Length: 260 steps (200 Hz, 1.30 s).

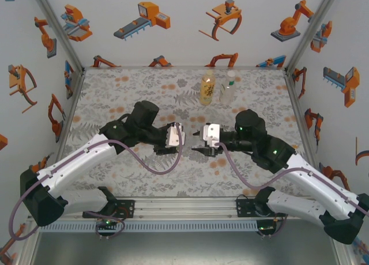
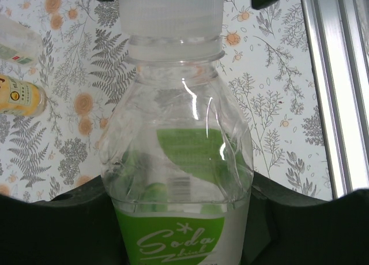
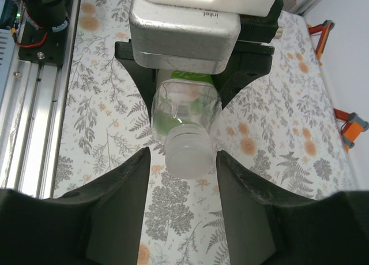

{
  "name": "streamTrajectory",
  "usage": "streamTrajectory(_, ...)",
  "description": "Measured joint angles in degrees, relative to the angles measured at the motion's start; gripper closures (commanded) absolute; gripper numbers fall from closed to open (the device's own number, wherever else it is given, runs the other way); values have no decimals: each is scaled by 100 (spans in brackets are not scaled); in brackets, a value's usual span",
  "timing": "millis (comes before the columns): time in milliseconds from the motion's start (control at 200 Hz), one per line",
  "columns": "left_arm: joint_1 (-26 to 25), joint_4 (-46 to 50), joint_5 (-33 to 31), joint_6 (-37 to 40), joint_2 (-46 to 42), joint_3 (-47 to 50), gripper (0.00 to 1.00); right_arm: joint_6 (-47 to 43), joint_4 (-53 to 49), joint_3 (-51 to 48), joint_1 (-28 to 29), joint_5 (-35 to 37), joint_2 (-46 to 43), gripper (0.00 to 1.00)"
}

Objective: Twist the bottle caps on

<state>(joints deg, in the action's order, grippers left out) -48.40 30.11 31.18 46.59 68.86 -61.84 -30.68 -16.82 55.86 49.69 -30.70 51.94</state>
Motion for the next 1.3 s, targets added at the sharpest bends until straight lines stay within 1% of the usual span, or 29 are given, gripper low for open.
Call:
streamTrajectory(416, -33, 37, 17, 11, -15, -2, 100, -2, 299, -210, 0, 4, -59, 56)
streamTrajectory(626, -33, 39, 20, 26, -33, -2, 100, 4, 426, -262, 0, 26, -48, 55)
streamTrajectory(1036, -37, 39, 17, 28, -44, -2, 100, 22, 433, -267, 0, 72, 4, 55)
streamTrajectory(1101, -37, 39, 17, 28, -44, -2, 100, 22, 431, -267, 0, 70, 7, 59)
streamTrajectory(1207, -37, 35, 7, 28, -46, -7, 100, 50, 426, -271, 0, 61, 7, 70)
streamTrajectory(1302, -37, 42, 7, 28, -48, -9, 100, 70, 426, -271, 0, 63, 7, 82)
